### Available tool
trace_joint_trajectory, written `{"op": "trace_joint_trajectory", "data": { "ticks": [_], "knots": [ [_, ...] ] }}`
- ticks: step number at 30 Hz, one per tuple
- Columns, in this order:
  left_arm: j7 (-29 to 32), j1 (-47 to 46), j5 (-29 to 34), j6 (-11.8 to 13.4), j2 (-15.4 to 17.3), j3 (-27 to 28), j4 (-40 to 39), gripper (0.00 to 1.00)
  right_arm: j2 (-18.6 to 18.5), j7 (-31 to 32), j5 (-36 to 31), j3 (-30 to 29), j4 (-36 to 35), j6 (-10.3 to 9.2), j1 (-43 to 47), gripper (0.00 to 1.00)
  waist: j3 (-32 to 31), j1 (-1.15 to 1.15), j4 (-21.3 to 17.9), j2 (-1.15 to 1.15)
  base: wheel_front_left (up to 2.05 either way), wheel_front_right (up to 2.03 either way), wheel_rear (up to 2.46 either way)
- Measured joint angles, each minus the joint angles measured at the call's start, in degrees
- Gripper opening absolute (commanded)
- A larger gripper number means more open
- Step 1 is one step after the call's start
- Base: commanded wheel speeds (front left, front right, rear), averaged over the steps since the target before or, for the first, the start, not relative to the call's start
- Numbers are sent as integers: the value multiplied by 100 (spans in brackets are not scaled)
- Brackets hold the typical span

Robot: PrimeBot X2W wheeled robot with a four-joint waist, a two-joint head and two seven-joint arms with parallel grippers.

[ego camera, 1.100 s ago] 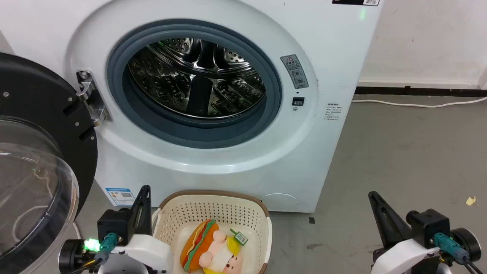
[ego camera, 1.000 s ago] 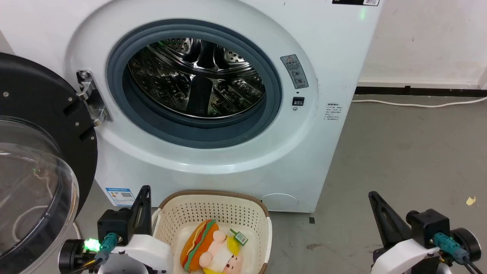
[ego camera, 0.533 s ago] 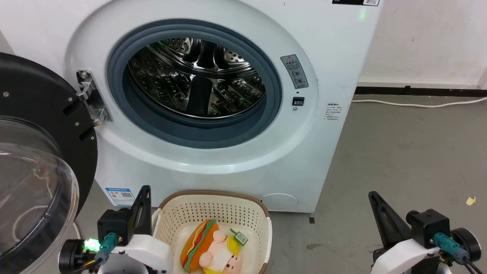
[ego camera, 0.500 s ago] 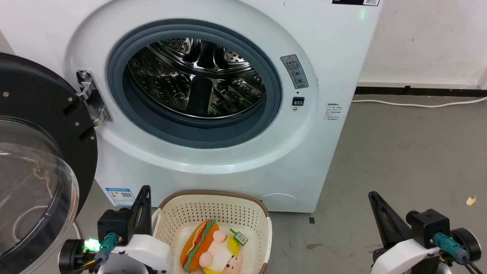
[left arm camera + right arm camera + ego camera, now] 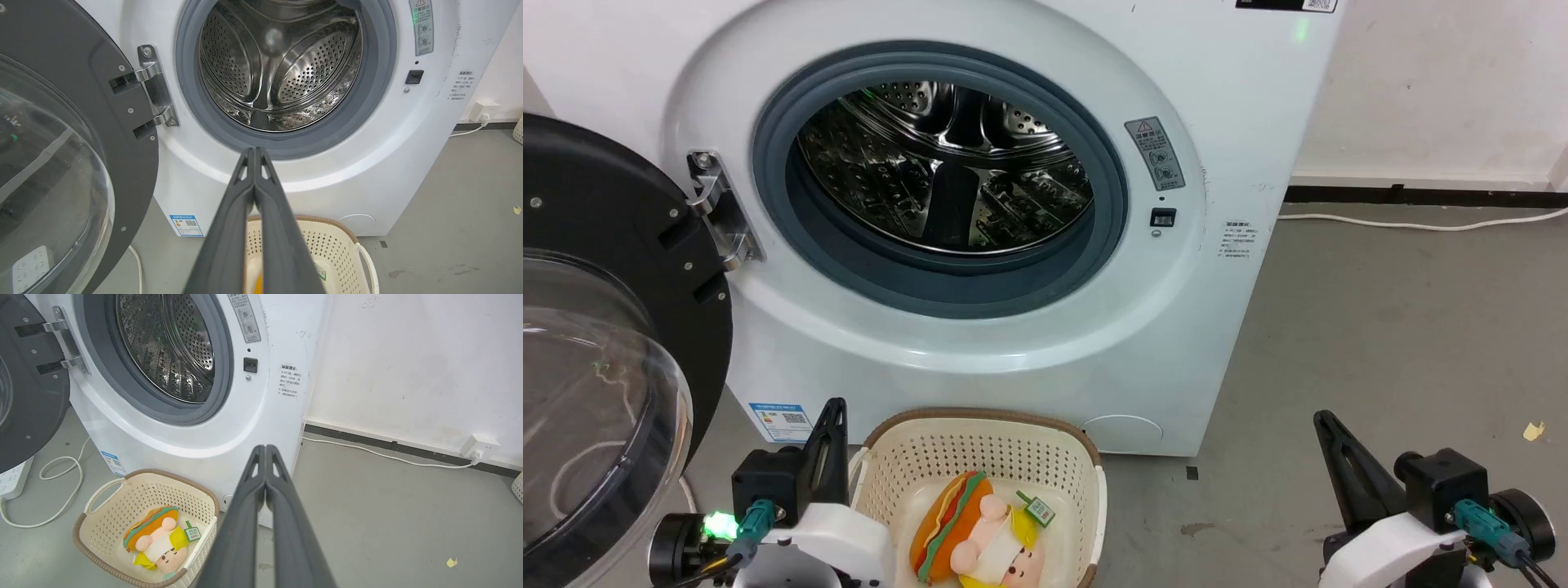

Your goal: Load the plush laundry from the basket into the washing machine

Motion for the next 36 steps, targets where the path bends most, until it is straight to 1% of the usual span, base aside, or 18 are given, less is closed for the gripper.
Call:
{"op": "trace_joint_trajectory", "data": {
  "ticks": [5, 6, 23, 36],
  "knots": [
    [0, 0, 0, 0, 0, 2, 0, 0, 0, 0, 0, 1, 0, 0, 0, 0, 0, 0, 0, 0, 0, 0, 0],
    [0, 0, 0, 0, 0, 1, 0, 100, 0, 0, 0, 1, 0, 0, 0, 100, 0, 0, 0, 0, 0, 0, 0],
    [-107, -2, -3, 8, 0, -93, 20, 100, 0, -94, 93, -2, -1, 0, 2, 100, 81, 0, -24, 0, 0, 0, 0],
    [-264, -153, -42, -2, 19, -197, 335, 100, 0, -265, 289, -36, -91, 0, -83, 100, 520, 0, -151, 0, 0, 0, 0]
  ]
}}
